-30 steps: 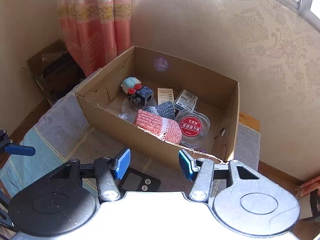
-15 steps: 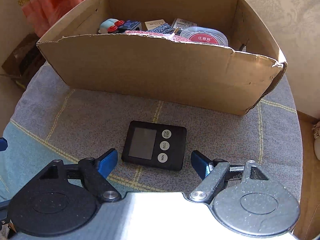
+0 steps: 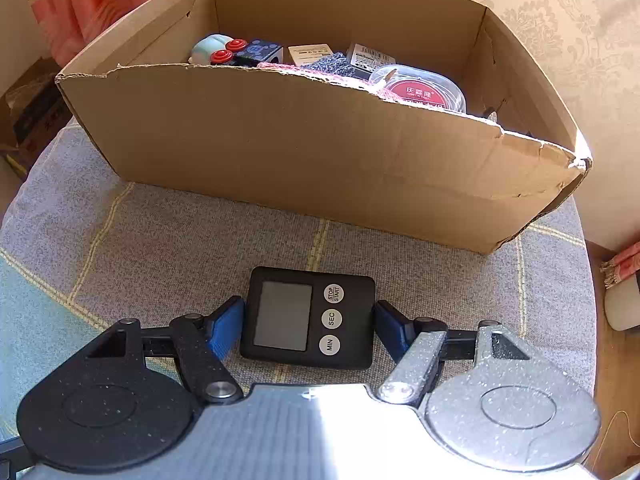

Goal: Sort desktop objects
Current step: 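Lift and carry the black timer over the box with the right gripper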

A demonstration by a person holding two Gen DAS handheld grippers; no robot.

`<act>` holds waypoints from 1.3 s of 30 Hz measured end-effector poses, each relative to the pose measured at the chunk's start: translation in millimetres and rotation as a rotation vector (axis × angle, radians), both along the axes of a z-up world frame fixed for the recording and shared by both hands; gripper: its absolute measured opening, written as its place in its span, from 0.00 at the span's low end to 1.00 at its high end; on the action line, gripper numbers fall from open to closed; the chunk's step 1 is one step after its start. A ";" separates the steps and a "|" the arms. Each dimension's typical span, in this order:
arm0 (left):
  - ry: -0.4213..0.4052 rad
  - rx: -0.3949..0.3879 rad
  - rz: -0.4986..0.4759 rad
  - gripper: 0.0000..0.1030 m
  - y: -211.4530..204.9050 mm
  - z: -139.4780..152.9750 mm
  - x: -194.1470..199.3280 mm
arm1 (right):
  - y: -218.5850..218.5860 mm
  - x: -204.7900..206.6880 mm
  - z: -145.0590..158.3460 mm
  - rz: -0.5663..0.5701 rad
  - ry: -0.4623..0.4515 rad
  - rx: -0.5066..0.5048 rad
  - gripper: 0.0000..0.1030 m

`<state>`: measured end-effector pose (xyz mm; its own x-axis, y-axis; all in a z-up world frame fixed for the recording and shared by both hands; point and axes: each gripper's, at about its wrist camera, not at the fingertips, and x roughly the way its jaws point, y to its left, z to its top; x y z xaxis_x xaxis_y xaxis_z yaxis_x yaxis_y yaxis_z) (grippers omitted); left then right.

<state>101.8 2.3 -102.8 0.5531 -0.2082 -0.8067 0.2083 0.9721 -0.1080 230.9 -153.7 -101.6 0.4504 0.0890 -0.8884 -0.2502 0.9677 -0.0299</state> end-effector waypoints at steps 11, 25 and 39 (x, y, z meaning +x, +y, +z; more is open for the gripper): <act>-0.012 0.005 -0.001 0.90 -3.3 3.0 -3.5 | -2.6 -7.6 30.1 0.043 -0.013 0.025 0.73; -0.030 0.029 -0.002 0.90 -7.0 9.4 -5.8 | 6.8 -8.3 114.5 0.152 -0.148 0.053 0.73; -0.027 0.040 0.029 0.90 1.8 9.2 -2.0 | 35.2 48.9 143.4 0.251 -0.209 0.030 0.73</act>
